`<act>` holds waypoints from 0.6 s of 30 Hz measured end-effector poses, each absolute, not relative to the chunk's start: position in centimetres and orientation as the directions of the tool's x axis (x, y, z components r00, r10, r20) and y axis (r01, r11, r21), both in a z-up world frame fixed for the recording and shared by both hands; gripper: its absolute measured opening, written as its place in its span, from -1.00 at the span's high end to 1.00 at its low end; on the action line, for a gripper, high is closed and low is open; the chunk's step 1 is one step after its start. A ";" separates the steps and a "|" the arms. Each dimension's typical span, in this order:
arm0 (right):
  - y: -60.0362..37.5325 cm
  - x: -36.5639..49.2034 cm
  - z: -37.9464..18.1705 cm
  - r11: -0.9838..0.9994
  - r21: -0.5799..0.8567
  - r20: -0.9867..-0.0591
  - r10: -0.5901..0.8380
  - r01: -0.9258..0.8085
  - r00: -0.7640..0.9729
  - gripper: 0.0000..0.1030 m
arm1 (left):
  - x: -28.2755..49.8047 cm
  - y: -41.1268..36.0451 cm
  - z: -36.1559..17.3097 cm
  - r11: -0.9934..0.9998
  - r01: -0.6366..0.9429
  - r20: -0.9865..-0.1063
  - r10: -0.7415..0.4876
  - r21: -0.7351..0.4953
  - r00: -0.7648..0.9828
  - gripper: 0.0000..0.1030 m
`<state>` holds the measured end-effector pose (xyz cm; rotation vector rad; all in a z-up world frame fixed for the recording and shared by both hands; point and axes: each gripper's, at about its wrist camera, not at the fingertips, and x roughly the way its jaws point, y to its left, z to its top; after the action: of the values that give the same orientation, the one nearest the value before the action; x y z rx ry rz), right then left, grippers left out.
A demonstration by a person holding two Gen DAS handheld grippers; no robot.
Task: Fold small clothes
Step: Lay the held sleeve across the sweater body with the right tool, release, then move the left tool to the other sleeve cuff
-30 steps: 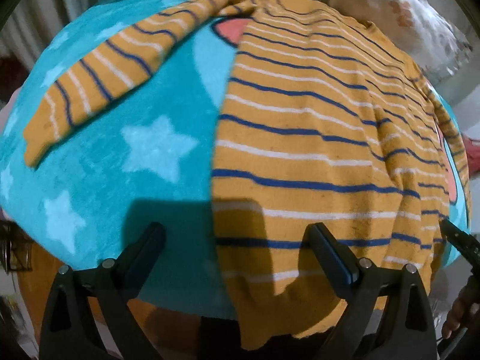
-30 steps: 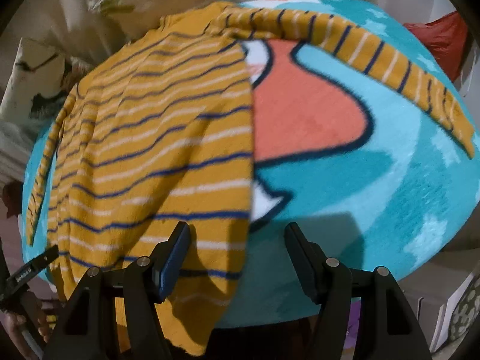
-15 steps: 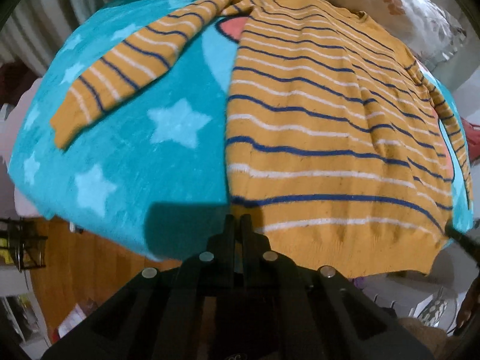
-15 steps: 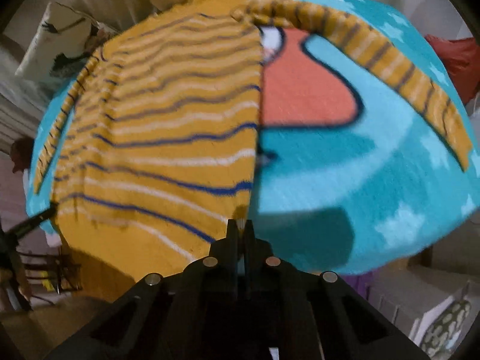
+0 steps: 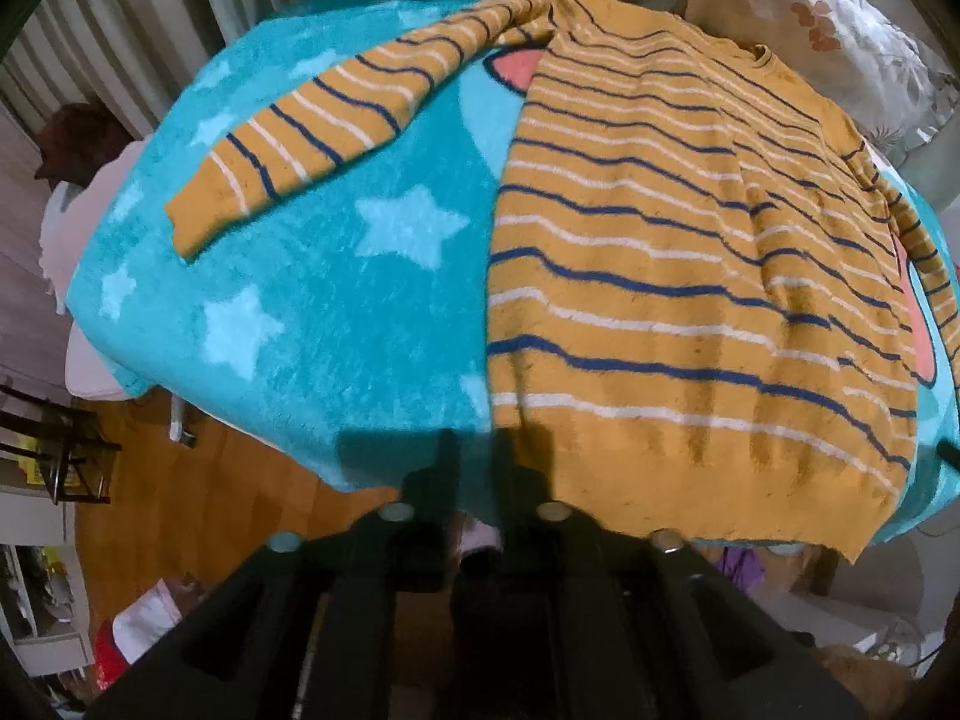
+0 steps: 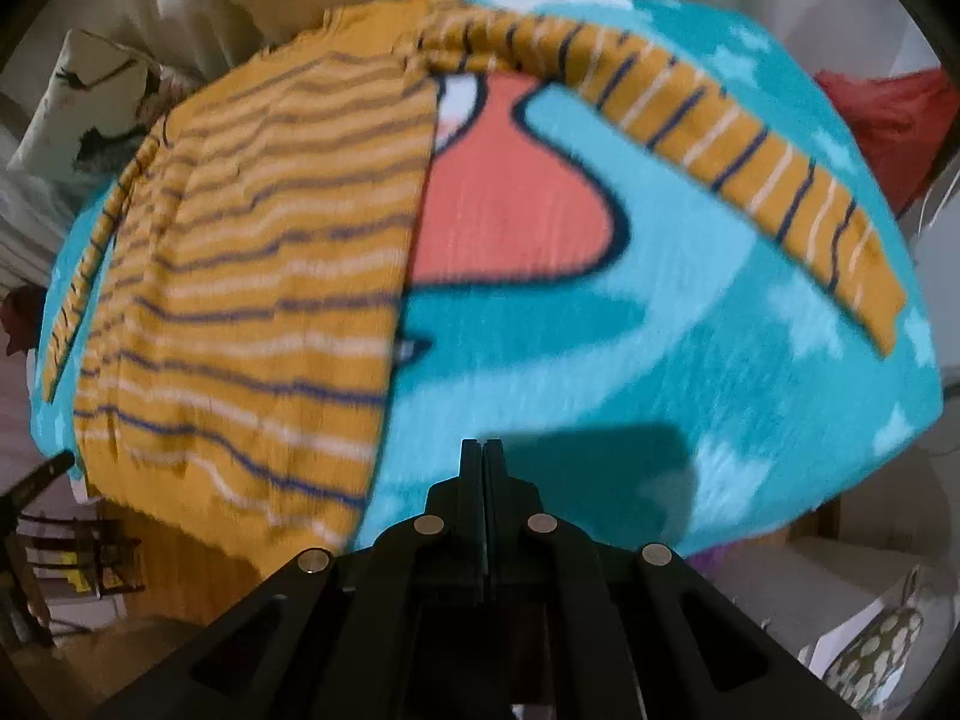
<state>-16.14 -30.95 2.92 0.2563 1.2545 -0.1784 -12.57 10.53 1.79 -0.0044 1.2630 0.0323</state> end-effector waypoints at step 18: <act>-17.7 -5.1 4.5 0.992 0.127 -0.910 0.120 -0.010 0.396 0.42 | -8.9 14.1 1.2 0.995 -0.097 -0.950 0.022 -0.008 0.310 0.13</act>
<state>-5.12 -17.73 4.49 0.1066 1.1612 0.0828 -8.90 14.07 1.15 -0.0678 1.2531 0.0785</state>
